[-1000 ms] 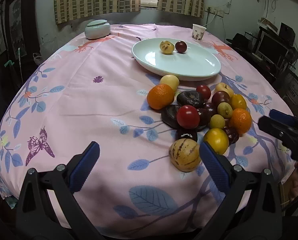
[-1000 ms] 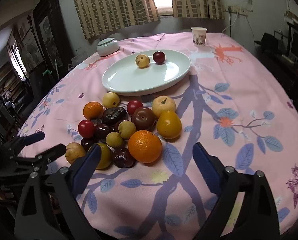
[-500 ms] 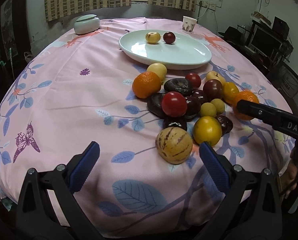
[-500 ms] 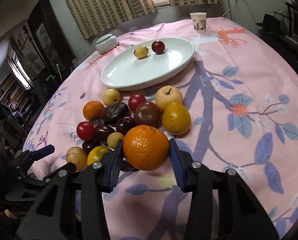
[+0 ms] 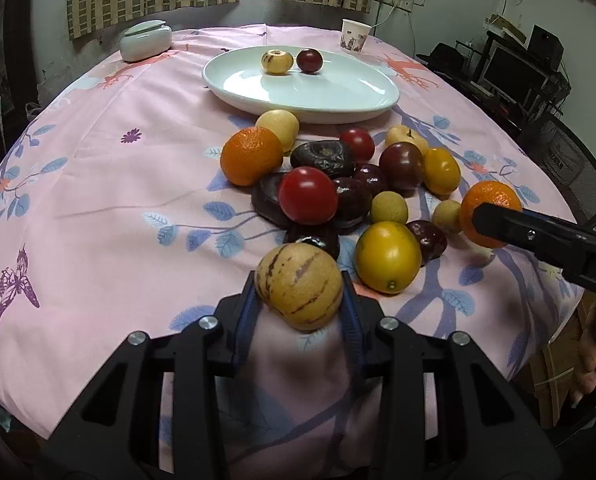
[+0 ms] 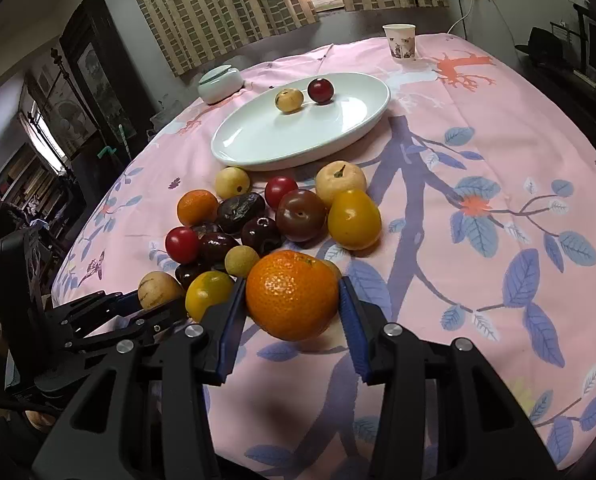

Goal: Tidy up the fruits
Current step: 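Grasp the striped melon-pear with the left tool while the right tool grasps an orange, then place the melon-pear and orange on the white plate and release both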

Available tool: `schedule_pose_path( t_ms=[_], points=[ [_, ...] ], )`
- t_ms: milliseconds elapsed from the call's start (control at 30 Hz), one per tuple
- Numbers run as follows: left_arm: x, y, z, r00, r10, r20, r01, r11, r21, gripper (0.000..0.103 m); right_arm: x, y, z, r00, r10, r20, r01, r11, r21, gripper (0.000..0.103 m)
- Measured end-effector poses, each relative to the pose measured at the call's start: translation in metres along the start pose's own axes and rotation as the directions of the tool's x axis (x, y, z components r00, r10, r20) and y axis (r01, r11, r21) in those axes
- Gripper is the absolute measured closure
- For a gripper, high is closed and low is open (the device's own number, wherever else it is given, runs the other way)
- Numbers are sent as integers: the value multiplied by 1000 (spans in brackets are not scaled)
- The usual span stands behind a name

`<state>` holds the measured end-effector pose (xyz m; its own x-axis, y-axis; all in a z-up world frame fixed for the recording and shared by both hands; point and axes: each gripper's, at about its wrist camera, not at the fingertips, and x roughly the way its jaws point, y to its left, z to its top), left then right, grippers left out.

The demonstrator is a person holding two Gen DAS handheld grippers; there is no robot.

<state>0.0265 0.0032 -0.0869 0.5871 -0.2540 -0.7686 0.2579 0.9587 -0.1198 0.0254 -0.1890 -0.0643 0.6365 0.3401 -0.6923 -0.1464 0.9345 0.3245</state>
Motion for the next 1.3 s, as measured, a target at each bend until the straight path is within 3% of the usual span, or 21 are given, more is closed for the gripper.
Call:
schedule_pose_path(
  t_ms=[433, 533, 700, 800, 900, 1033, 1133, 1300],
  points=[
    [-19, 5, 29, 999, -25, 29, 25, 1000, 0, 64, 5, 8, 13, 999, 48, -14, -49, 998, -32, 57],
    [-20, 8, 49, 999, -35, 32, 34, 999, 17, 64, 8, 13, 33, 997, 79, -22, -80, 995, -64, 57],
    [-15, 18, 107, 998, -19, 67, 15, 998, 53, 64, 17, 18, 75, 999, 35, 25, -31, 988, -150, 57],
    [9, 27, 150, 999, -2, 50, -1, 998, 65, 64, 36, 19, 110, 1000, 18, 25, -13, 981, -192, 57],
    [43, 33, 189, 1000, 0, 5, 0, 997, 72, 63, 67, 26, 148, 998, -58, 31, 64, 963, -264, 57],
    [99, 43, 228, 998, 37, -47, -35, 998, 52, 63, 123, 28, 187, 996, -83, -35, 69, 951, -303, 57],
    [134, 58, 243, 994, 29, -110, -29, 1000, -1, 63, 162, 20, 206, 989, -120, -86, 87, 944, -317, 57],
    [162, 65, 249, 990, 12, -144, -15, 1000, -17, 63, 197, 10, 216, 980, -127, -150, 70, 938, -339, 57]
  ],
)
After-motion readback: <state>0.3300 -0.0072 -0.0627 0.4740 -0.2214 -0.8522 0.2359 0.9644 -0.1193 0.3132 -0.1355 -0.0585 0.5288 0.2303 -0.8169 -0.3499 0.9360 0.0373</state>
